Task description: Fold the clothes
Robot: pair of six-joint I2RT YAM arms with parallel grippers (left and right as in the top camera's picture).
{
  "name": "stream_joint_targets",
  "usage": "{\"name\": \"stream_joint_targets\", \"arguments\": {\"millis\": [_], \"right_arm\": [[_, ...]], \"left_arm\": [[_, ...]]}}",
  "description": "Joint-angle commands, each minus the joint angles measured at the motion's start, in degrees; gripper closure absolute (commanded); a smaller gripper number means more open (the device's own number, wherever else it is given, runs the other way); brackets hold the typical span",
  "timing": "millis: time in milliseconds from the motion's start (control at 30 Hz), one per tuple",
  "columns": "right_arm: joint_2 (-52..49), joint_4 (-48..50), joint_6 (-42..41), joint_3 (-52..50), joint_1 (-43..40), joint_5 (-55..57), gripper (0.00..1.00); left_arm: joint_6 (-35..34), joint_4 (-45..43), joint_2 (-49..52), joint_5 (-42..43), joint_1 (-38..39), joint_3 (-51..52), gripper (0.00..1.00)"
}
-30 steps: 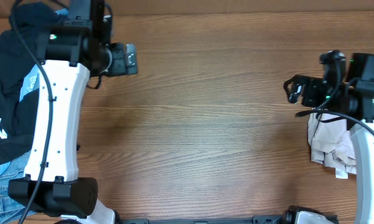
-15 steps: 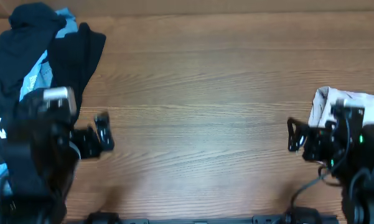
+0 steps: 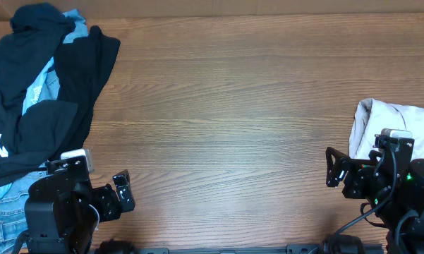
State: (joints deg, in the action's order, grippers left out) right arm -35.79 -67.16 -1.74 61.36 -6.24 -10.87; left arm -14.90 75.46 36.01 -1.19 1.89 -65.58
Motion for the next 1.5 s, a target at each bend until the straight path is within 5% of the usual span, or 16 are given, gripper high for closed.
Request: {"name": "stream_joint_targets", "arguments": {"millis": [0, 167, 433, 667, 1467], "right_arm": [[0.07, 0.83, -0.44, -0.35, 0.13, 0.72, 0.00], [7.56, 8.22, 0.04, -5.49, 0.31, 0.39, 0.00], [34.47, 35.47, 0.20, -36.24, 4.74, -4.15, 0.00], [35.58, 58.10, 0.26, -53.99, 4.74, -6.34, 0.00], [35.63, 59.89, 0.20, -59.17, 4.74, -8.72, 0.00]], "left_arm": [[-0.76, -0.02, -0.13, -0.72, 0.37, 0.28, 0.00], [-0.76, -0.02, -0.13, -0.72, 0.37, 0.28, 0.00], [-0.76, -0.02, -0.13, -0.72, 0.37, 0.28, 0.00], [-0.76, -0.02, -0.13, -0.72, 0.37, 0.28, 0.00], [-0.76, 0.20, -1.01, -0.72, 0.37, 1.01, 0.00]]}}
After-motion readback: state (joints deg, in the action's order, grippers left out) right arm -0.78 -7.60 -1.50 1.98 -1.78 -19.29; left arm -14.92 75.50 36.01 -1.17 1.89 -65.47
